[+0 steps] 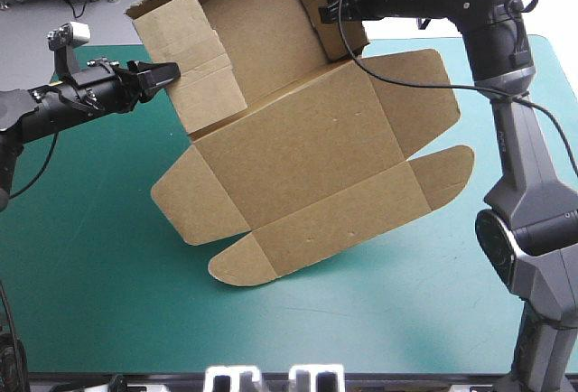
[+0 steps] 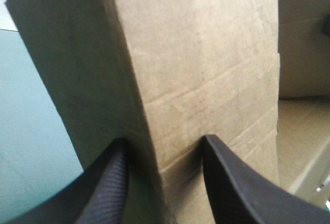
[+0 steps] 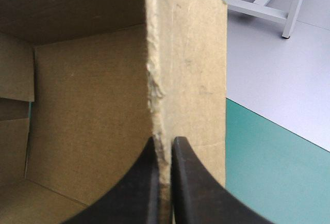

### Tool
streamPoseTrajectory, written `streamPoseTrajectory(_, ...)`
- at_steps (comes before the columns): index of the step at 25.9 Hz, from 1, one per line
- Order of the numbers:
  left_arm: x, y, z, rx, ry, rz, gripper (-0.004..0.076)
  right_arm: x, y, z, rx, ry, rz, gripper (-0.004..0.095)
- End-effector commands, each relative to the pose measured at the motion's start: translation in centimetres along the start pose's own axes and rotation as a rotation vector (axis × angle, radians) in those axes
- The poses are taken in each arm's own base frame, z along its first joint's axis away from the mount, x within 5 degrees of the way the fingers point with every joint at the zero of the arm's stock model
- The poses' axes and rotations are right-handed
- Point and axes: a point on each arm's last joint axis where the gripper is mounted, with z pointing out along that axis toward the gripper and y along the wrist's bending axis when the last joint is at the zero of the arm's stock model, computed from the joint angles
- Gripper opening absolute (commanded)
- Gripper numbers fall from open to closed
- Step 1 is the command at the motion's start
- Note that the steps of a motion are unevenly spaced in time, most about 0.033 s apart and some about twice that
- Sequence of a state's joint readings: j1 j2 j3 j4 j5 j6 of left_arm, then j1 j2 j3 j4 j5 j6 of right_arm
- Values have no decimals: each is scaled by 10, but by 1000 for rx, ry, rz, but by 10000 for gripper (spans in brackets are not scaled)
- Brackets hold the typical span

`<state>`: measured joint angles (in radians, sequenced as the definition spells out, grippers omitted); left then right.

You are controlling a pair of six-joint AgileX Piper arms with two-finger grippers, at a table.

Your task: Fold the box

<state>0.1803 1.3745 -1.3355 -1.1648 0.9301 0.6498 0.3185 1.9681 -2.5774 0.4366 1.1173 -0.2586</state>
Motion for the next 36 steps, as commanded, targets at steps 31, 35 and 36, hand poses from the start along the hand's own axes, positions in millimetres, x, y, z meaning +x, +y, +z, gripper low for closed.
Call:
streamPoseTrajectory(31, -38, -57, -37, -280, 62, 229, -10, 12, 18, -22, 133, 179, 41, -9)
streamPoseTrajectory(35, -25, -39, -15, -365, 234, 217, -10, 45, 5, 7, 167, 338, 61, -9)
streamPoseTrajectory(36, -20, -33, -7, -383, 286, 214, -10, 53, 2, 13, 174, 375, 64, -9)
